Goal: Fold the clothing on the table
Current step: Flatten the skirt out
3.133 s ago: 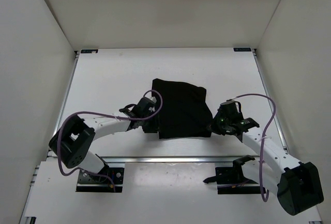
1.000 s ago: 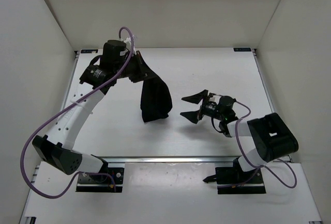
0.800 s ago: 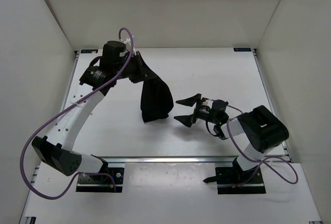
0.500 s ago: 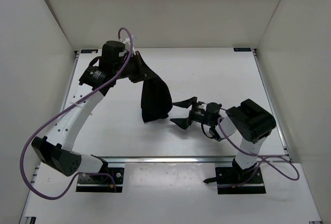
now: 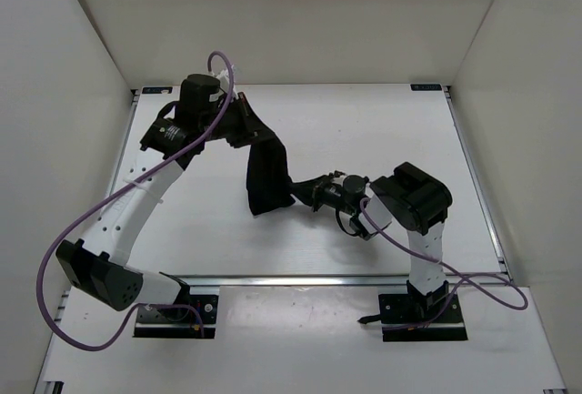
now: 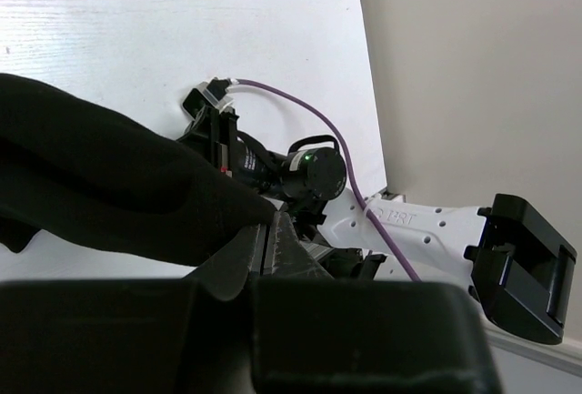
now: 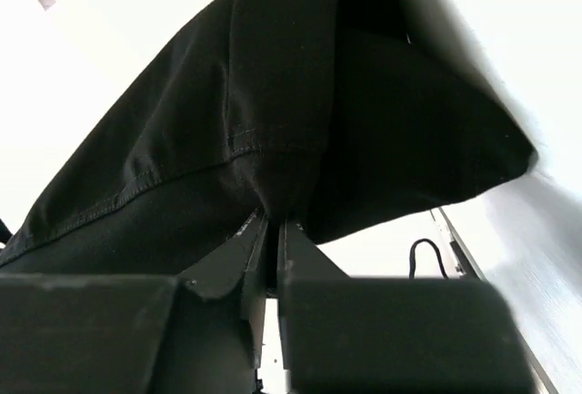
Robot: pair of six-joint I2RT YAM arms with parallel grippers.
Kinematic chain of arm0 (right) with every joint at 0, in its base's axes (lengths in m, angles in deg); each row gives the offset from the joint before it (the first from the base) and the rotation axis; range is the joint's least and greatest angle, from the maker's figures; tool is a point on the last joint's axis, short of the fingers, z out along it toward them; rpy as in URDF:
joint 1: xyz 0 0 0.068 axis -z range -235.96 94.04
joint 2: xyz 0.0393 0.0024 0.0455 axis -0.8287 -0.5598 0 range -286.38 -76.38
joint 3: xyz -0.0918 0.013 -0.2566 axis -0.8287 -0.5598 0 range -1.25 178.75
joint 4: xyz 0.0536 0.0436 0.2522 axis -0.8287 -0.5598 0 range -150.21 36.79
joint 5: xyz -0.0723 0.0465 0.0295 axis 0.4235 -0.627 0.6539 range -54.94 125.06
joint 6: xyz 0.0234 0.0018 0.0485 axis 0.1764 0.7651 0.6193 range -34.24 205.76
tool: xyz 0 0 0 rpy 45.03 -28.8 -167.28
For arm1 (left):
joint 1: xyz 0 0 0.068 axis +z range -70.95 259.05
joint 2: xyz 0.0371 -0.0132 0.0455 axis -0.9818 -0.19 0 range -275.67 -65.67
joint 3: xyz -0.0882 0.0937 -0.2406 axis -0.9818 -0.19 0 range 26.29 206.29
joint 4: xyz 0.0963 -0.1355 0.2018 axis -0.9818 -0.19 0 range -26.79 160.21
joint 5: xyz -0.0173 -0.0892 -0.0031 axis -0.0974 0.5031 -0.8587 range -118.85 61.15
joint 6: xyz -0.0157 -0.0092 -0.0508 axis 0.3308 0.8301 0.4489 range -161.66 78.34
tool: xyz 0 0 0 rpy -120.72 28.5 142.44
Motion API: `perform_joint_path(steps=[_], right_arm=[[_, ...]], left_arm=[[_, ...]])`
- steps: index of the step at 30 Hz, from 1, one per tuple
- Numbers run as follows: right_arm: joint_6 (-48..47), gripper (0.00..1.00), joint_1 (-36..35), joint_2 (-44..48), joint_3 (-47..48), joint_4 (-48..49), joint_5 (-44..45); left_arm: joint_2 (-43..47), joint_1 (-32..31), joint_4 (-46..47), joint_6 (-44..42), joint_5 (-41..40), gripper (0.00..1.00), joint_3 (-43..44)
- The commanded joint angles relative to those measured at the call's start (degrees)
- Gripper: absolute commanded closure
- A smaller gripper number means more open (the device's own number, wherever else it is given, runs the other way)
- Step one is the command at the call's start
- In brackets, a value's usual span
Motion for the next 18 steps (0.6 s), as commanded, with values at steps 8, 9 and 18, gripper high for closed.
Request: perform_joint_path(steps=[8, 9, 18], right_arm=[[9.5, 1.00, 6.3, 16.0, -9.4, 7.8, -6.9], [7.0, 1.00, 8.4, 20.5, -9.3, 1.6, -10.5], [-53.1, 1.00, 28.0, 51.7, 29.5, -86.1, -14.6]], left_arm=[[3.3, 2.4, 2.8, -0.3, 3.0, 1.00, -1.5], [2.9, 2.6, 2.0, -1.0, 3.2, 1.00, -1.4], [-3.9, 9.0, -6.8, -5.4, 1.5, 1.00, 15.9]])
